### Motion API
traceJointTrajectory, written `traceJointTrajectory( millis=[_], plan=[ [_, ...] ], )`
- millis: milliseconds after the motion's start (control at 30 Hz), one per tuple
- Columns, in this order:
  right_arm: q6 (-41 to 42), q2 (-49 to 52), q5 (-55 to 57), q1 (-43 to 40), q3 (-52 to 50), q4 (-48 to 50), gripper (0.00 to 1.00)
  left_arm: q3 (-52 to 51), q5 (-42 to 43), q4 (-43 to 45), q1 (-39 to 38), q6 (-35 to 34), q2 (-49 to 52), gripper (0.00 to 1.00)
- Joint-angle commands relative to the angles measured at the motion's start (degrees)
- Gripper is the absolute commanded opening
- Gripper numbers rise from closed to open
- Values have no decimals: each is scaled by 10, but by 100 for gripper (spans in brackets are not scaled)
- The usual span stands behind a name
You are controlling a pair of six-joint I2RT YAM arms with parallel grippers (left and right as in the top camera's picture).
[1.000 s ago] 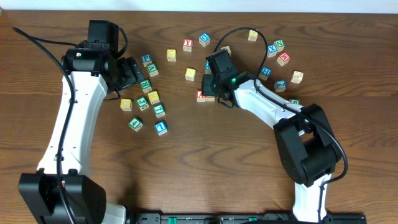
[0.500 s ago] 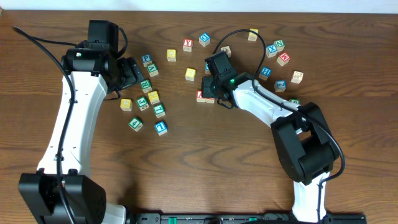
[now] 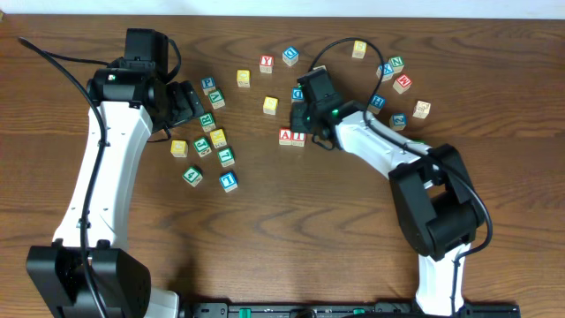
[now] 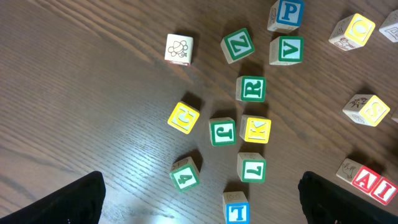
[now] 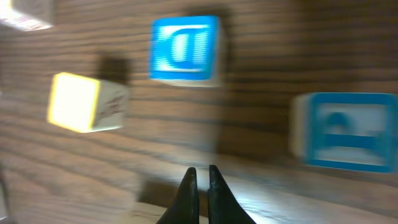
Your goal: Spell out AI2
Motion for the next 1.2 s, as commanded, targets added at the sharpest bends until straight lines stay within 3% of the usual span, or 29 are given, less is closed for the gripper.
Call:
traceJointTrajectory(
  millis=[0, 233, 1167],
  plan=[
    [28, -32, 0, -13, 8, -27, 1, 5, -11, -3, 0, 3, 1, 98],
    [49, -30, -10, 0, 8, -113, 1, 5, -12, -3, 0, 3, 1, 98],
    [49, -25, -3, 15, 7, -88, 1, 5, -12, -3, 0, 3, 1, 98]
  ],
)
